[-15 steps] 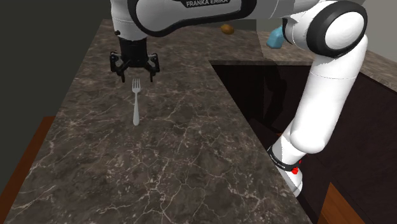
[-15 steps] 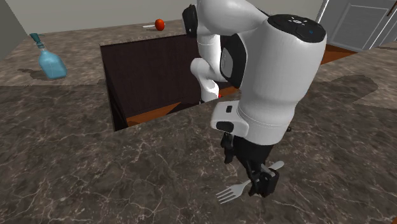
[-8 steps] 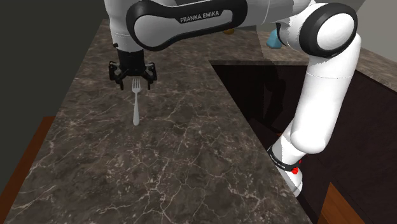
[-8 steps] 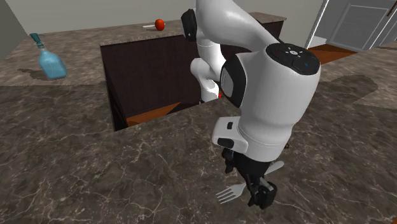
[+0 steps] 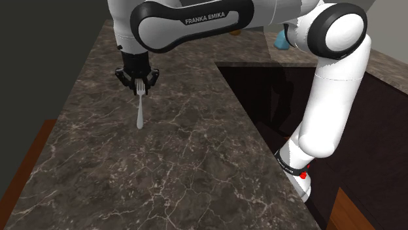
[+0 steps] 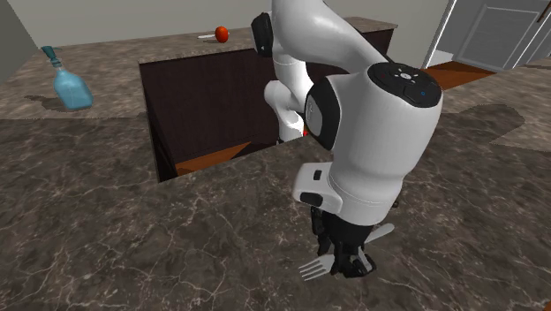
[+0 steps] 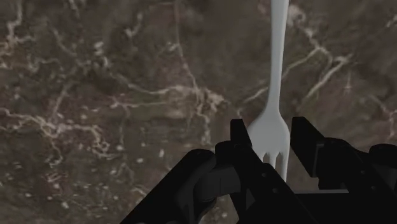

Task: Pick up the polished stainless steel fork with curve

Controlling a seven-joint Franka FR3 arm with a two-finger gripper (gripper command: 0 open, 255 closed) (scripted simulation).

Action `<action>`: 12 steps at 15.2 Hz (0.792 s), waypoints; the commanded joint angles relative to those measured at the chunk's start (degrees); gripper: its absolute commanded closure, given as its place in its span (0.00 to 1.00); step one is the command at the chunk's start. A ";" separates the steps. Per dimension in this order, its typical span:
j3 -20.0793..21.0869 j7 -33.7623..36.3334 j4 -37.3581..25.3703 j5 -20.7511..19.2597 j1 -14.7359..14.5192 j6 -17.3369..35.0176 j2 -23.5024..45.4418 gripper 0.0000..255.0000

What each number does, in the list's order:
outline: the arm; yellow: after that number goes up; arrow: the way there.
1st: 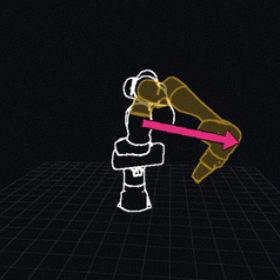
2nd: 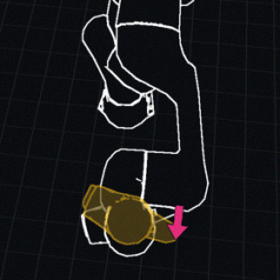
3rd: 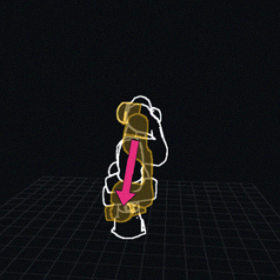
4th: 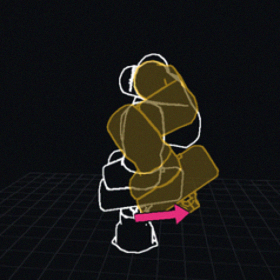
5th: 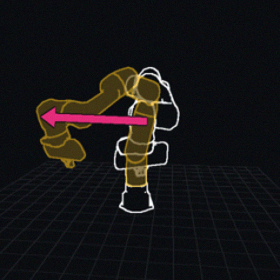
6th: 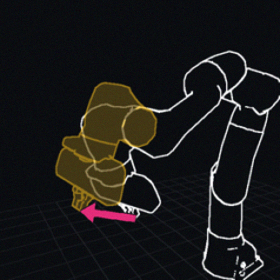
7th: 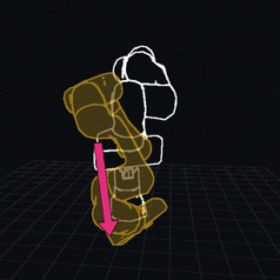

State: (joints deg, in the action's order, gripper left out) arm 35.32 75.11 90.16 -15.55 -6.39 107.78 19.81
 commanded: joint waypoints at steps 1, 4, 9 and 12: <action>0.04 0.03 0.01 0.03 -0.14 0.77 0.38 1.00; 0.04 -0.04 0.71 0.12 0.07 1.31 0.18 1.00; 0.28 -0.56 -2.61 0.58 -0.17 -2.31 -0.25 1.00; 0.39 -0.82 -4.82 0.74 -0.39 -4.57 -0.34 1.00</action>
State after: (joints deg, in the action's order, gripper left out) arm 35.69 74.33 86.19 -14.80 -6.64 104.00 19.38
